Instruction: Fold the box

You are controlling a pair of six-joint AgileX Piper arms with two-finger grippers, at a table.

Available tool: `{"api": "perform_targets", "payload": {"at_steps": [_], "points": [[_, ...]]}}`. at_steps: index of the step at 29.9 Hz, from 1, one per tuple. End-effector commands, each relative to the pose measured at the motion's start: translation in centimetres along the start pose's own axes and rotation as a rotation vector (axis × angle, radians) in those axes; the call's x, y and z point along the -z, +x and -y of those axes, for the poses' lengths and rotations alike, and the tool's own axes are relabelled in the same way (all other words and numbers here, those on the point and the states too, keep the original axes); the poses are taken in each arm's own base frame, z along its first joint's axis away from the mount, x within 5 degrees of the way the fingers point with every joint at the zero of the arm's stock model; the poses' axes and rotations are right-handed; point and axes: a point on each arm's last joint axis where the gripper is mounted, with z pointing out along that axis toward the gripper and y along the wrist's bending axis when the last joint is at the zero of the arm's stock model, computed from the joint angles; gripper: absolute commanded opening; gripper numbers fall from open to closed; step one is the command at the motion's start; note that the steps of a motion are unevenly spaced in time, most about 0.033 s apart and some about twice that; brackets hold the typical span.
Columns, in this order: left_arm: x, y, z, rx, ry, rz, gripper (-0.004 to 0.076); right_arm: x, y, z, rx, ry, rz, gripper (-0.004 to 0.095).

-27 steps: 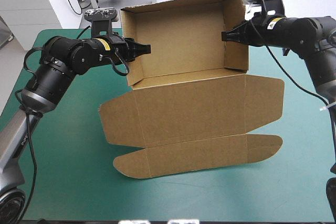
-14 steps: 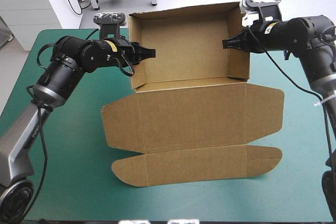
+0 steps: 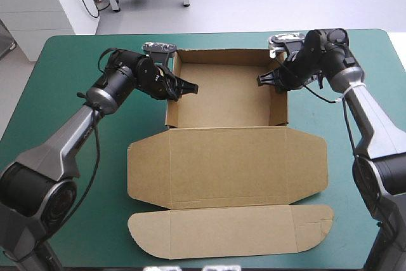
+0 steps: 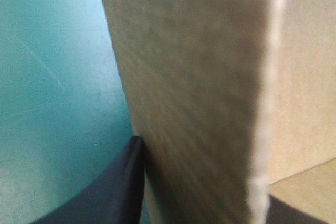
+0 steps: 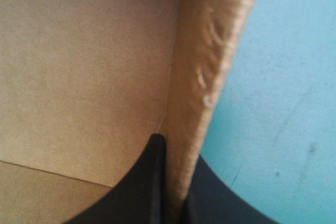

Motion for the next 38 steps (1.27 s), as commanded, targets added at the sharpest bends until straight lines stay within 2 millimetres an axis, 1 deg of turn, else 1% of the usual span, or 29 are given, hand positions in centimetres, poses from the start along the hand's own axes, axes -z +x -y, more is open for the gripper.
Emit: {"api": "perform_targets", "payload": {"at_steps": [1, 5, 8, 10, 12, 17, 19, 21, 22, 23, 26, 28, 29, 31, 34, 35, 38], "points": [[0.4, -1.1, 1.1, -0.061, 0.051, 0.087, -0.0003, -0.5, -0.4, -0.8, 0.030, -0.060, -0.011, -0.0015], [-2.2, -0.6, 0.9, -0.075, 0.036, 0.010, -0.0003, -3.6, -0.3, -0.3, 0.006, -0.060, -0.081, -0.0015], [-3.8, -0.2, 0.6, -0.079, 0.022, -0.039, -0.0003, -5.2, -0.2, -0.1, -0.007, -0.060, -0.121, -0.0015], [-4.6, 0.0, 0.5, -0.093, 0.016, -0.063, -0.0003, -5.7, -0.1, 0.0, -0.013, -0.061, -0.138, -0.0015], [-5.2, 0.1, 0.3, -0.102, 0.006, -0.076, -0.0003, -5.8, -0.1, 0.0, -0.013, -0.061, -0.140, -0.0015], [-5.4, -0.1, -0.7, -0.069, 0.010, -0.075, 0.0001, -5.8, -0.1, 0.4, 0.009, -0.021, -0.139, -0.0014], [-5.3, 0.0, -1.5, -0.065, 0.009, -0.107, 0.0040, -5.8, 0.0, 0.5, 0.017, -0.006, -0.151, 0.0005], [-5.0, 0.1, -2.4, -0.052, 0.022, -0.147, 0.0124, -5.8, 0.1, 0.6, 0.021, 0.003, -0.161, 0.0084], [-4.9, 0.1, -2.8, -0.041, 0.035, -0.161, 0.0183, -5.8, 0.1, 0.6, 0.021, 0.003, -0.161, 0.0134], [-4.8, 0.1, -3.2, -0.024, 0.049, -0.172, 0.0236, -5.8, 0.1, 0.6, 0.022, 0.003, -0.159, 0.0207], [-4.6, 0.0, -4.3, 0.049, 0.089, -0.184, 0.0452, -5.5, 0.0, 0.5, 0.017, -0.006, -0.157, 0.0472], [-4.5, -0.1, -4.6, 0.081, 0.113, -0.185, 0.0541, -5.2, -0.4, 0.3, 0.012, -0.022, -0.141, 0.0625], [-4.4, -0.2, -4.5, 0.088, 0.124, -0.182, 0.0568, -4.9, -0.6, 0.2, 0.013, -0.026, -0.127, 0.0676], [-4.3, -0.4, -4.4, 0.088, 0.127, -0.171, 0.0575, -4.0, -1.3, 0.0, 0.010, -0.029, -0.090, 0.0710], [-3.7, -0.9, -4.3, 0.079, 0.135, -0.152, 0.0575, -2.4, -2.1, -0.4, 0.012, -0.045, -0.035, 0.0709], [-3.4, -1.1, -4.2, 0.075, 0.138, -0.148, 0.0575, -1.6, -2.5, -0.5, 0.015, -0.048, -0.007, 0.0709], [-2.5, -1.8, -3.9, 0.063, 0.145, -0.136, 0.0575, 0.1, -2.9, -0.8, 0.024, -0.048, 0.042, 0.0709]]}}
